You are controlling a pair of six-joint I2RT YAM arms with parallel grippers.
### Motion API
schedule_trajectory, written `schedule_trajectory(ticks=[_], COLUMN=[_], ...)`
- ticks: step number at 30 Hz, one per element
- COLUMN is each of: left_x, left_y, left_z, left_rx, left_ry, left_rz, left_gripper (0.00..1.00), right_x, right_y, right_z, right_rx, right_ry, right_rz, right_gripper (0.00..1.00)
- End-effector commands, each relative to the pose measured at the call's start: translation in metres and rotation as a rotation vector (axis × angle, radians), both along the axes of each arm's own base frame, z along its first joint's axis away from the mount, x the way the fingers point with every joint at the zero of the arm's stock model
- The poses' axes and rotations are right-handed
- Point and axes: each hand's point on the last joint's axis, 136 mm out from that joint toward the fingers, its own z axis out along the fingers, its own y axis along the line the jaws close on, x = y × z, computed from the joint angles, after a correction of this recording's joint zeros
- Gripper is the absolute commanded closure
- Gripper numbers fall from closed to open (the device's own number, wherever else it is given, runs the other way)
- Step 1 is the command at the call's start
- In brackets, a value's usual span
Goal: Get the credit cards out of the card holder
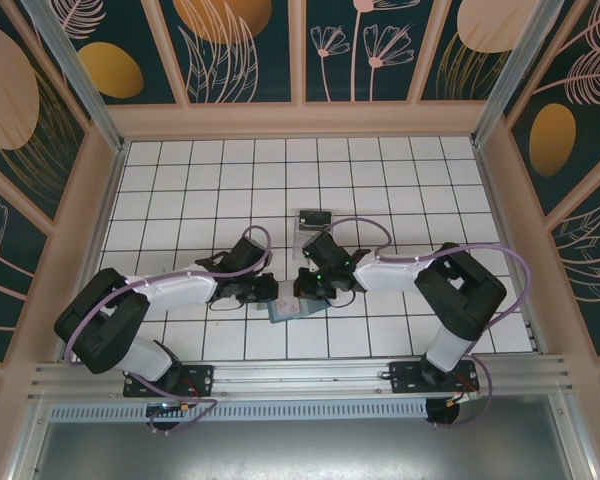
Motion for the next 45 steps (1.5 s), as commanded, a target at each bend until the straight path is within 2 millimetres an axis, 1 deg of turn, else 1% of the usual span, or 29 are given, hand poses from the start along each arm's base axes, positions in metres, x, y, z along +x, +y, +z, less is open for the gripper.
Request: schedule_trajectory(ticks=[1,6,13,18,26,30,35,38,41,43,45], left_x=[-0.003,-0.002,0.000,0.001,0.002,0.005,0.011,0.015,0.014,0.013,0.010], left_y=[0.014,0.015,0.015,0.015,0.016,0.013,0.011,0.009,0.003,-0.001,-0.006], left_z=[-0.015,-0.013,-0.009,-0.007,-0.004,0.004,0.024,0.039,0.046,0.046,0.040], left_rx=[0.088,0.095,0.099,0.098,0.101,0.086,0.064,0.045,0.019,0.015,0.022], left_ry=[0.019,0.017,0.006,0.003,-0.005,-0.021,-0.058,-0.079,-0.079,-0.075,-0.063], left_rz=[0.003,0.005,0.008,0.004,0.007,0.014,0.027,0.037,0.032,0.021,0.003], left_gripper=[0.84,0.83,0.82,0.82,0.82,0.82,0.82,0.81,0.80,0.79,0.78], right_x=[-0.004,-0.004,-0.002,0.001,0.004,0.005,0.005,0.006,0.008,0.008,0.007], right_y=[-0.014,-0.019,-0.027,-0.034,-0.037,-0.032,-0.025,-0.022,-0.021,-0.021,-0.020], right_z=[-0.012,-0.014,-0.017,-0.015,-0.009,-0.004,0.004,0.008,0.013,0.012,0.013], right_rx=[-0.039,-0.051,-0.090,-0.129,-0.142,-0.112,-0.064,-0.048,-0.034,-0.027,-0.012], right_ry=[0.017,0.016,0.009,-0.008,-0.029,-0.033,-0.035,-0.037,-0.041,-0.037,-0.028], right_rz=[-0.023,-0.028,-0.041,-0.057,-0.068,-0.064,-0.062,-0.064,-0.071,-0.074,-0.075], right_gripper=[0.95,0.98,0.99,1.00,1.00,1.00,1.00,0.96,0.89,0.83,0.76])
